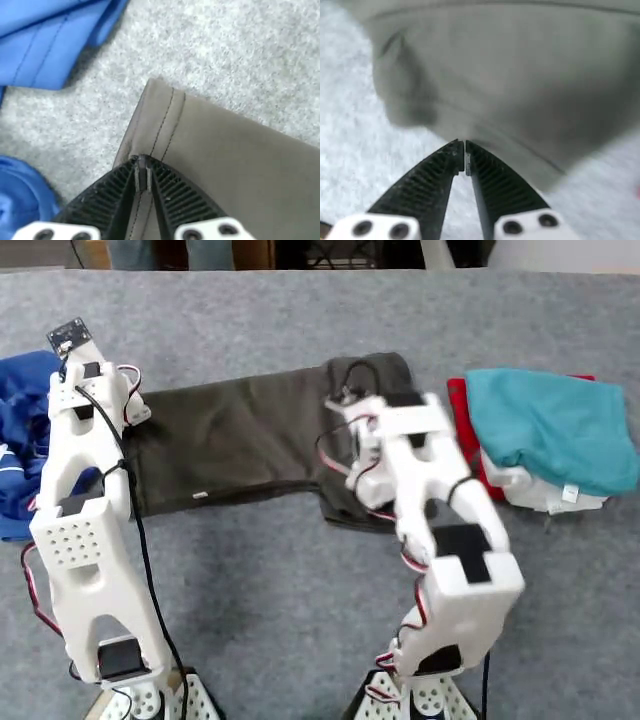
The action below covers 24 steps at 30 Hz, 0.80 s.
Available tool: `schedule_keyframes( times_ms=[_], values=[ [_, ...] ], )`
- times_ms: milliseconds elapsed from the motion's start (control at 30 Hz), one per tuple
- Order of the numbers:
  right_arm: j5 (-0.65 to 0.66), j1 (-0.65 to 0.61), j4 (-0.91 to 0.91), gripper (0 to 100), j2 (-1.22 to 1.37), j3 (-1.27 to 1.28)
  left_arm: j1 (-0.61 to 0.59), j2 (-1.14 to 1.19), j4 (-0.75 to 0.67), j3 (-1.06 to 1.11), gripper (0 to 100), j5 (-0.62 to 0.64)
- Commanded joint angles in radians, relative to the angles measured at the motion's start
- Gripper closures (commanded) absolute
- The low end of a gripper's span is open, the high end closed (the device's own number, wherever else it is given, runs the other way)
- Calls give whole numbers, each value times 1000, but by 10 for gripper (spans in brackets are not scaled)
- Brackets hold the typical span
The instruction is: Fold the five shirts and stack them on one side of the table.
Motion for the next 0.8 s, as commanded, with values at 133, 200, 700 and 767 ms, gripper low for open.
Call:
schedule_keyframes(
  times_ms=[133, 200, 700, 767],
  values=[
    [385, 61, 192, 983, -191, -188, -16, -6, 60, -7, 970, 9],
    [514, 61, 180, 980, -186, -139, -27, -6, 57, -7, 970, 9],
    [784, -40, -267, 762, -395, 527, -27, -3, 52, -7, 970, 8],
    [769, -44, -373, 762, -372, 585, -27, -3, 52, -7, 970, 8]
  ],
)
